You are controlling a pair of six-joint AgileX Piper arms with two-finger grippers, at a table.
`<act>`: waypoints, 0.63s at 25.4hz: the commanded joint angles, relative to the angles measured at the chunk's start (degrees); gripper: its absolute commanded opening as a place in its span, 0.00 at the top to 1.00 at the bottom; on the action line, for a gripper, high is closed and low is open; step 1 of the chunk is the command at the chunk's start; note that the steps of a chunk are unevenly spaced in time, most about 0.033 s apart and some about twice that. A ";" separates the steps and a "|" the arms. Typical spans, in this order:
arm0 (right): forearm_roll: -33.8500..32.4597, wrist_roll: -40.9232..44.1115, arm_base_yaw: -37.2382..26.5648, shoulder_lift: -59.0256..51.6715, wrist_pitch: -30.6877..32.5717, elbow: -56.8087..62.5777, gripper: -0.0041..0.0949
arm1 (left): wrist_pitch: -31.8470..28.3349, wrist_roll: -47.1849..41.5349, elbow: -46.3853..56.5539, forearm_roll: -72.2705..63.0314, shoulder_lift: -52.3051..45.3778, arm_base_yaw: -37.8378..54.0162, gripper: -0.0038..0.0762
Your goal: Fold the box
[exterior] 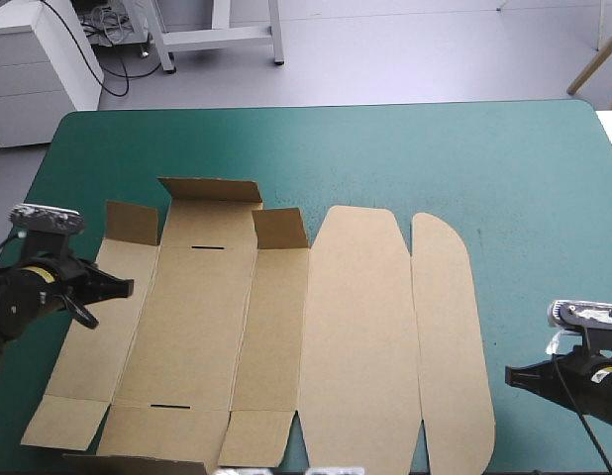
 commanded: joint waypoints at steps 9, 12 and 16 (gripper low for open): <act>5.53 -3.17 -0.24 0.03 -2.28 -1.56 0.98 | -0.92 2.30 -6.66 -14.80 10.96 32.05 0.96; 5.53 -3.17 -0.24 0.03 -2.29 -1.56 0.98 | 1.08 5.89 -6.66 -17.41 11.34 36.47 0.96; 5.53 -3.30 -0.24 0.03 -2.29 -1.56 0.98 | 3.55 9.31 -6.66 -18.02 11.34 39.74 0.96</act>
